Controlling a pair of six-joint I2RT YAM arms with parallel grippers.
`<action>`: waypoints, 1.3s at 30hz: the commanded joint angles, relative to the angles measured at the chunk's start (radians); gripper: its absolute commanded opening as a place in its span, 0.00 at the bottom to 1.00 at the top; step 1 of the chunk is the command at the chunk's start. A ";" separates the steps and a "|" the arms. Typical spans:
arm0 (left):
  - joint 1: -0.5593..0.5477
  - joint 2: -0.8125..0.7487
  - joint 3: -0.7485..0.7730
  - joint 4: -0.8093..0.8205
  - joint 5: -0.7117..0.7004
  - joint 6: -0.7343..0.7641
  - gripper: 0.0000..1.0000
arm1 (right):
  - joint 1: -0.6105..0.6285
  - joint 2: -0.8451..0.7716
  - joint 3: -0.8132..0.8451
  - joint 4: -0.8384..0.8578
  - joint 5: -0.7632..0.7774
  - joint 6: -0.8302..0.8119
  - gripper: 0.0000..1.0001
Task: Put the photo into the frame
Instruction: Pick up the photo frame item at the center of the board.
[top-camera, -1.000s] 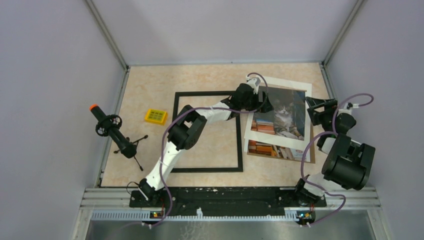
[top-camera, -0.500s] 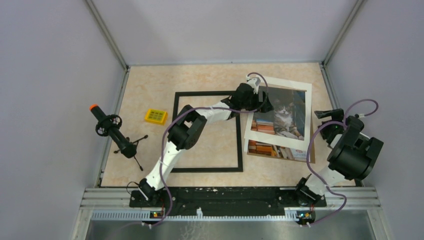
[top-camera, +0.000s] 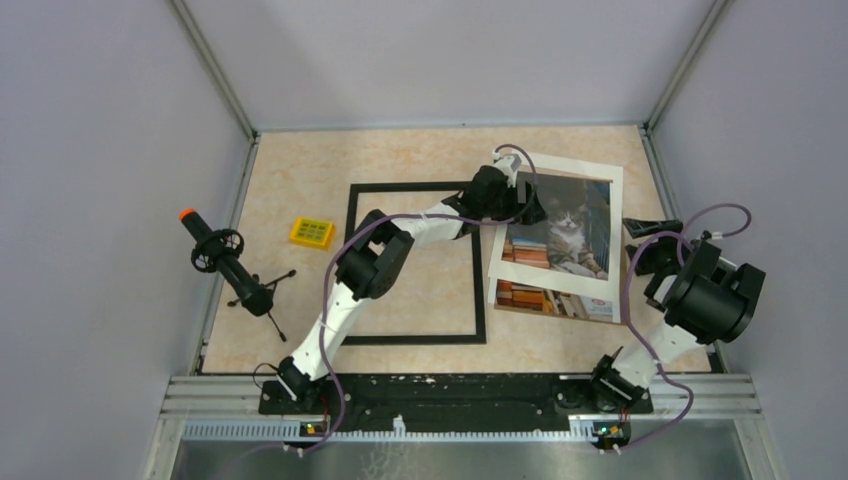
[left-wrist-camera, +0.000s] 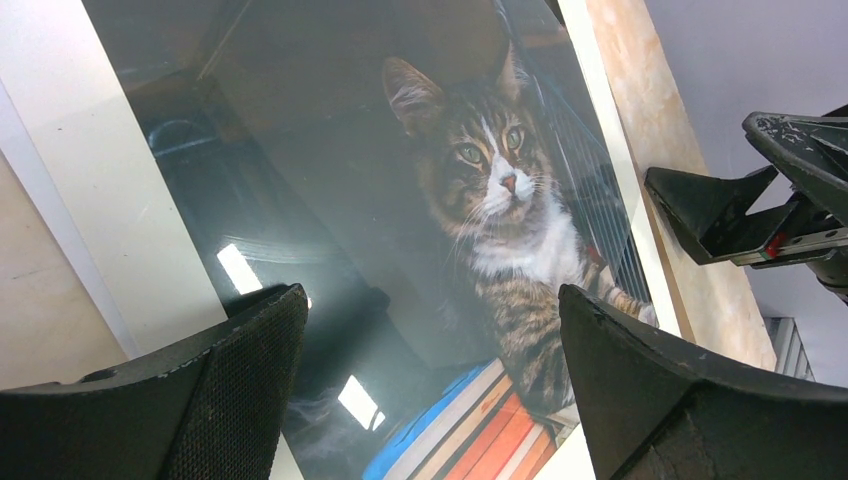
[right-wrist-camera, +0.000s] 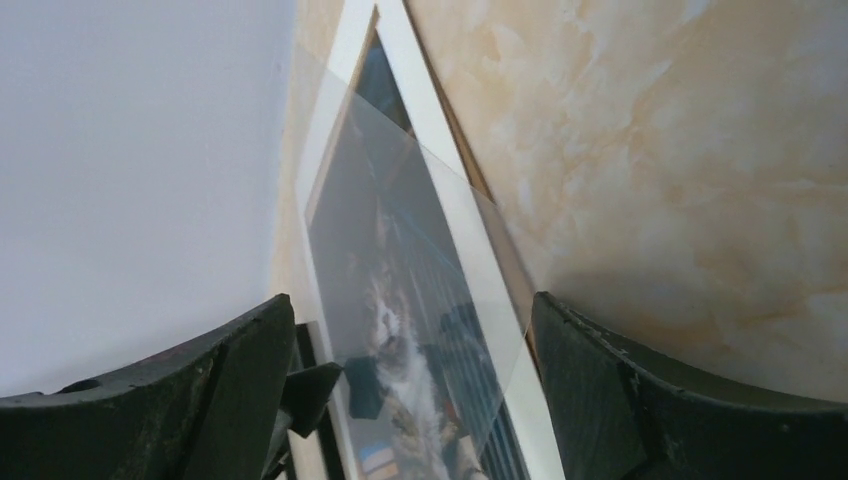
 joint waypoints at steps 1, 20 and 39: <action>-0.003 0.065 -0.006 -0.132 0.001 0.009 1.00 | 0.020 0.013 -0.020 0.210 -0.109 0.107 0.86; -0.003 0.063 -0.005 -0.133 0.002 0.009 1.00 | 0.137 -0.003 -0.033 0.369 -0.048 0.197 0.85; -0.073 -0.142 -0.097 -0.031 -0.001 0.270 1.00 | 0.239 -0.076 -0.002 0.055 0.211 -0.020 0.04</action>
